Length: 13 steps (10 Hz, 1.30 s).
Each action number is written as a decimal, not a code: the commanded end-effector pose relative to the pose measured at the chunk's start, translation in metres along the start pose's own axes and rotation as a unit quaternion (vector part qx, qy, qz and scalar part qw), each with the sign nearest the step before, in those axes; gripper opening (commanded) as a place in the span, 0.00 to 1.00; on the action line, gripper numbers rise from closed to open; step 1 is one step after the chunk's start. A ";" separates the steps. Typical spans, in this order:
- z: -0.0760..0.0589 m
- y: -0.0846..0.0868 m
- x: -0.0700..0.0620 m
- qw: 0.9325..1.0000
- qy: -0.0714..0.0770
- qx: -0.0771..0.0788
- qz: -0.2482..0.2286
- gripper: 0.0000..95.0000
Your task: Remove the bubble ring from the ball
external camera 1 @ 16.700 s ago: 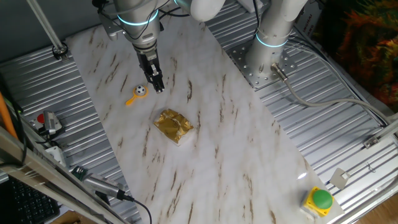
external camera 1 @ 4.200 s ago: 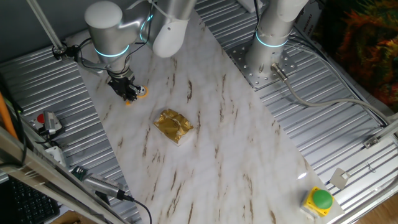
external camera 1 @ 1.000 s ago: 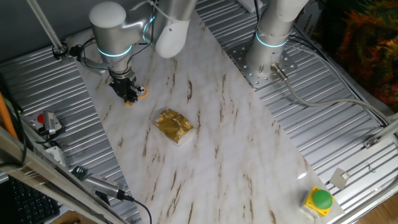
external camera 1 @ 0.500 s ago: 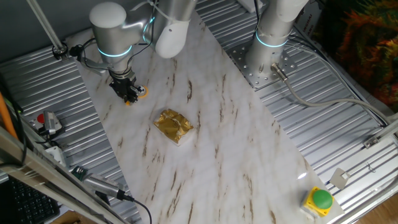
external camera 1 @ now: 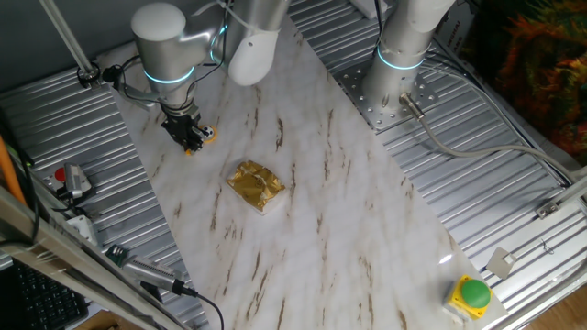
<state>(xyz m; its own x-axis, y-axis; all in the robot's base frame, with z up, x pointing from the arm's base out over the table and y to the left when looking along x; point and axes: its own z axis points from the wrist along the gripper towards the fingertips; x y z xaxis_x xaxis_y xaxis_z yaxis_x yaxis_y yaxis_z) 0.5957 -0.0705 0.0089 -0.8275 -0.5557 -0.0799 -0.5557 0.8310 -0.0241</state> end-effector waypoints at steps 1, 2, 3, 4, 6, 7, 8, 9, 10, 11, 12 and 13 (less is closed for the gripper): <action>0.000 0.000 0.000 1.000 0.000 0.000 0.004 0.00; 0.000 0.000 0.000 1.000 0.000 0.000 0.006 0.00; 0.000 0.000 0.000 1.000 0.000 0.000 0.007 0.00; 0.000 0.000 0.000 1.000 0.001 0.000 0.008 0.00; 0.000 0.000 0.000 1.000 0.002 0.000 0.011 0.00; 0.000 0.000 0.000 1.000 0.002 0.000 0.012 0.00; 0.000 0.000 0.000 1.000 0.003 0.000 0.012 0.00; -0.001 0.000 0.000 1.000 0.003 0.000 0.013 0.00; -0.002 0.000 0.000 1.000 0.003 0.000 0.013 0.00; -0.002 0.000 0.000 1.000 0.004 -0.001 0.013 0.00; -0.003 0.000 0.000 1.000 0.004 -0.001 0.013 0.00; -0.003 0.000 -0.001 1.000 0.004 -0.001 0.014 0.00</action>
<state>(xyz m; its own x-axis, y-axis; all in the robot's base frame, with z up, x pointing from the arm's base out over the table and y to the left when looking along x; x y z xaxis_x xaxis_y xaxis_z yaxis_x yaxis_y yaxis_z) 0.5956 -0.0704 0.0128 -0.8432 -0.5328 -0.0720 -0.5328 0.8460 -0.0206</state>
